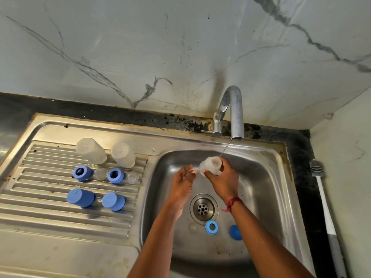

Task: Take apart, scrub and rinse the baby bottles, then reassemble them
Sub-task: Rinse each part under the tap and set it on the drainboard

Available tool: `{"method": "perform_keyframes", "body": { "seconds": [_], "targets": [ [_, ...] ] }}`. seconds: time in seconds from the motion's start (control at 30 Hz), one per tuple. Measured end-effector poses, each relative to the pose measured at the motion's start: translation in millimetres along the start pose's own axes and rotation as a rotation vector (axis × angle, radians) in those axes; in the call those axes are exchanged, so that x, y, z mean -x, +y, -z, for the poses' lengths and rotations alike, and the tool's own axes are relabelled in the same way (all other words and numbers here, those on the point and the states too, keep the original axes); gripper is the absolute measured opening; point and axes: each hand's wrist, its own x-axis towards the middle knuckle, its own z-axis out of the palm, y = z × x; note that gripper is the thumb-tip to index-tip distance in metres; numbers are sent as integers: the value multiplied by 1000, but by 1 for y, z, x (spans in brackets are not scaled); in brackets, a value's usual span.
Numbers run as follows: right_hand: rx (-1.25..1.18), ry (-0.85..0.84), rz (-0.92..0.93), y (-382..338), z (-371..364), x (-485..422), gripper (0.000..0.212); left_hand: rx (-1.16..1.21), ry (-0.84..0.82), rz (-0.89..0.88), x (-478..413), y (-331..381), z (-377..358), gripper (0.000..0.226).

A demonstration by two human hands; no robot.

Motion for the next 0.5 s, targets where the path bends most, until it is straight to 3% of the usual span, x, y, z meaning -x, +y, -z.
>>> {"method": "perform_keyframes", "body": {
  "seconds": [0.07, 0.17, 0.27, 0.4, 0.5],
  "targets": [
    [32, 72, -22, -1, 1, 0, 57, -7, -3, 2, 1, -1, 1, 35],
    [49, 12, 12, -1, 0, 1, 56, -5, 1, 8, 1, -3, 3, 27],
    [58, 100, 9, -1, 1, 1, 56, -3, 8, 9, 0, -5, 4, 29],
    [76, 37, 44, 1, -1, 3, 56, -1, 6, 7, 1, -6, 5, 27],
    [110, 120, 43, 3, -2, 3, 58, -1, 7, 11, 1, -7, 6, 27]
  ]
}}
